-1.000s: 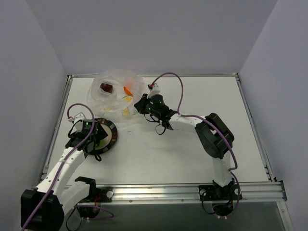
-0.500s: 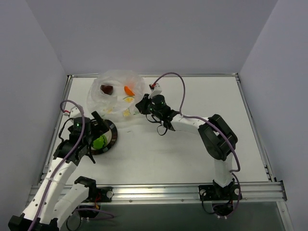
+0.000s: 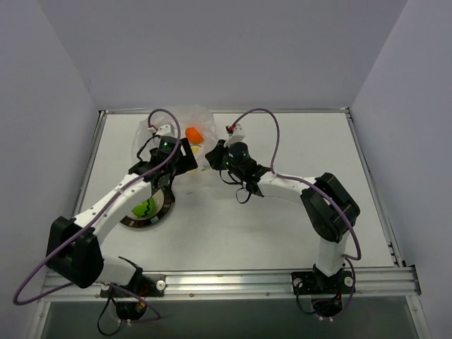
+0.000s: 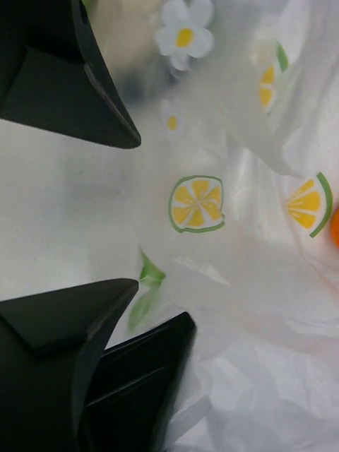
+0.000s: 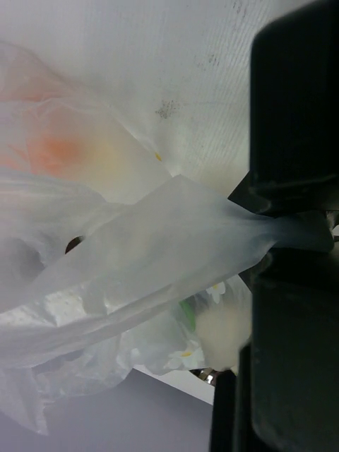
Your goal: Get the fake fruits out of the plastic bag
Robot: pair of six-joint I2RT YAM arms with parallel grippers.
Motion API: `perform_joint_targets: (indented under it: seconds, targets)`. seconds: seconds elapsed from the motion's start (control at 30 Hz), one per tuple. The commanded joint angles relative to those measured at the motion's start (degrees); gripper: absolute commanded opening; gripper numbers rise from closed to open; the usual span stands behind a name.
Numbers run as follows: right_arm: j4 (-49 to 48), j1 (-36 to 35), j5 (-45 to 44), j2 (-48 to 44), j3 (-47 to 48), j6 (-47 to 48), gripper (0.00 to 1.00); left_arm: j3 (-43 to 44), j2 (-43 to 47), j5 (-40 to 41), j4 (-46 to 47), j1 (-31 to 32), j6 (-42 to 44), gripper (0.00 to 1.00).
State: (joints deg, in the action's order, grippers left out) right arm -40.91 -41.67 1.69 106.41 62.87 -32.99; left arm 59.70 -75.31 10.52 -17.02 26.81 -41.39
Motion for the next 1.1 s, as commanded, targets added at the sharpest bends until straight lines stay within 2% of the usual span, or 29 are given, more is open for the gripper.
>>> perform_joint_targets:
  seconds: [0.0, 0.43, 0.5, 0.6, 0.77, 0.8, 0.83, 0.93, 0.97, 1.0, 1.07]
  targets:
    - [-1.8, 0.2, -3.4, -4.3, -0.6, 0.3, 0.0, 5.9, -6.0, 0.5, 6.0, 0.2, 2.4, 0.7]
    - [-4.0, 2.3, -0.6, -4.1, -1.2, -1.5, 0.0, 19.7, -27.5, 8.8, 11.0, 0.4, 7.5, 0.47]
    - [-4.5, 2.4, 0.2, -3.8, -1.0, -1.8, 0.0, 19.6, -28.4, 9.3, 15.6, 0.4, 7.9, 0.44]
    - [-5.2, 2.5, 1.1, -3.1, -1.2, -2.3, 0.0, 18.7, -30.1, 11.0, 24.7, 0.8, 8.9, 0.44]
    - [-6.3, 2.5, 2.0, -3.8, -3.1, -3.2, 0.0, 23.0, -36.1, 14.0, 28.3, 0.6, 11.8, 0.44]
    - [-6.4, 2.6, 2.2, -4.1, -3.4, -3.3, 0.0, 23.6, -37.0, 14.3, 29.0, 0.6, 12.1, 0.45]
    - [-6.5, 2.6, 2.5, -4.3, -3.5, -3.6, 0.0, 24.3, -38.9, 14.0, 29.5, 0.7, 12.6, 0.55]
    - [-6.7, 2.6, 3.1, -4.8, -4.4, -3.9, 0.0, 28.5, -43.7, 14.4, 29.9, 0.7, 13.4, 0.73]
    - [-6.6, 2.6, 3.4, -4.9, -4.5, -3.9, 0.0, 29.7, -44.7, 14.8, 29.7, 0.4, 14.0, 0.89]
    - [-6.3, 2.6, 3.7, -4.8, -4.5, -3.6, 0.0, 30.7, -45.7, 15.5, 29.8, 0.4, 14.2, 0.96]
    - [-5.9, 2.8, 4.5, -4.5, -4.3, -3.2, 0.0, 32.8, -47.7, 16.3, 31.2, -0.1, 14.8, 0.94]
